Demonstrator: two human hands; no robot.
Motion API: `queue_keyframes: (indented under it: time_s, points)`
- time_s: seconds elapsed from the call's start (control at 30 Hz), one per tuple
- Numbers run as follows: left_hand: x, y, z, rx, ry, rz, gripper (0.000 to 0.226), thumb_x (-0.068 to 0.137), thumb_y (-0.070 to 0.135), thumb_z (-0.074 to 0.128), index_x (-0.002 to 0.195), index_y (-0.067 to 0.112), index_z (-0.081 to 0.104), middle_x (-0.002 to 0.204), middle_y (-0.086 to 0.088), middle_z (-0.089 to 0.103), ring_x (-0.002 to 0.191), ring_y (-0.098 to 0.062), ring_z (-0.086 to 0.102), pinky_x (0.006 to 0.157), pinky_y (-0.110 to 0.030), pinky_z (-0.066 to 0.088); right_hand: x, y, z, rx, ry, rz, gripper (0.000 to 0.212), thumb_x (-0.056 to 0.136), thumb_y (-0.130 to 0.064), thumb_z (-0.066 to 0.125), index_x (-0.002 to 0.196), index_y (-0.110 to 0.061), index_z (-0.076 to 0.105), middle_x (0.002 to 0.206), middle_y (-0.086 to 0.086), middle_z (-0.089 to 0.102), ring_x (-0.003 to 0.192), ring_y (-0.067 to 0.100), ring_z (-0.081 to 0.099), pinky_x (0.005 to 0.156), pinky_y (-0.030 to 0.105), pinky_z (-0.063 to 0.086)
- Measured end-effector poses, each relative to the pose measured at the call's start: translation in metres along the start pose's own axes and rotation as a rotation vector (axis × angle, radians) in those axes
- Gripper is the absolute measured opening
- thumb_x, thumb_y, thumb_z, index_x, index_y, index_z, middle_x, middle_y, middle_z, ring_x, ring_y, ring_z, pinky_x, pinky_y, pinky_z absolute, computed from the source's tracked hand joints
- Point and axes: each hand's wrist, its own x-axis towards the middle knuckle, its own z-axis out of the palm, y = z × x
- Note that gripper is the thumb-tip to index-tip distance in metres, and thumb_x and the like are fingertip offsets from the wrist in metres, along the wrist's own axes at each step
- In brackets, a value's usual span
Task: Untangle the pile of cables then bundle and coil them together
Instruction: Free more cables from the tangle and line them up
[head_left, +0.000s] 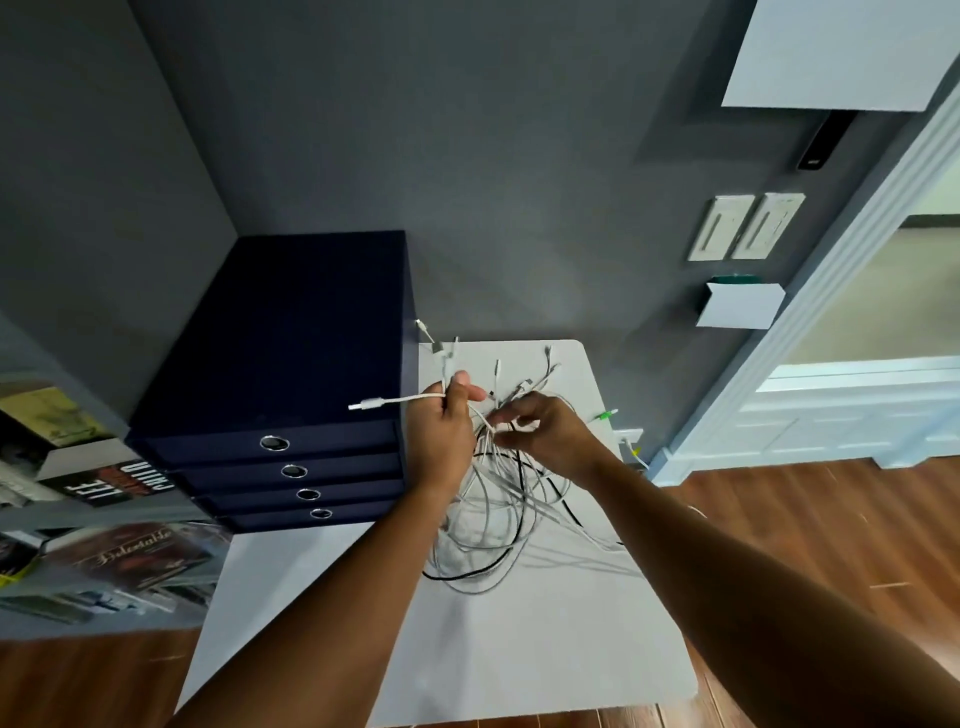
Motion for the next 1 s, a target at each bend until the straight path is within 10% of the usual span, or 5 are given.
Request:
queue_keyframes:
  time_s: [0.43, 0.53, 0.67, 1.0]
  points:
    - [0.000, 0.030, 0.000, -0.239, 0.000, 0.122, 0.039, 0.105, 0.033, 0.045, 0.075, 0.010, 0.056, 0.046, 0.011, 0.032, 0.039, -0.009, 0.027, 0.044, -0.019, 0.025, -0.028, 0.091, 0.001, -0.636, -0.110, 0.301, 0.020, 0.091, -0.028, 0.057, 0.098, -0.025, 0.075, 0.108, 0.004, 0.071, 0.114, 0.029, 0.053, 0.095, 0.037, 0.048]
    - [-0.001, 0.029, -0.004, -0.220, 0.020, 0.092, 0.040, 0.107, 0.029, 0.044, 0.076, 0.007, 0.055, 0.044, 0.011, 0.032, 0.038, -0.008, 0.027, 0.043, -0.018, 0.026, -0.022, 0.070, 0.002, -0.313, -0.051, 0.211, 0.028, 0.080, -0.002, 0.055, 0.088, -0.020, 0.075, 0.099, 0.002, 0.072, 0.098, 0.017, 0.059, 0.087, 0.029, 0.046]
    - [-0.003, 0.025, -0.010, -0.210, 0.011, 0.074, 0.038, 0.107, 0.027, 0.043, 0.076, 0.009, 0.055, 0.045, 0.012, 0.031, 0.039, -0.007, 0.027, 0.041, -0.018, 0.025, -0.018, 0.032, -0.001, 0.251, -0.143, 0.232, 0.030, 0.072, -0.017, 0.059, 0.094, -0.004, 0.076, 0.080, 0.006, 0.070, 0.060, 0.007, 0.052, 0.053, 0.021, 0.034]
    - [-0.008, 0.047, -0.008, -0.286, -0.047, 0.185, 0.037, 0.104, 0.031, 0.044, 0.076, 0.010, 0.054, 0.046, 0.014, 0.032, 0.038, -0.006, 0.027, 0.044, -0.018, 0.024, -0.020, 0.068, 0.017, 0.017, -0.217, 0.589, 0.027, 0.068, -0.034, 0.063, 0.068, -0.007, 0.068, 0.067, 0.017, 0.060, 0.045, 0.019, 0.048, 0.045, 0.019, 0.031]
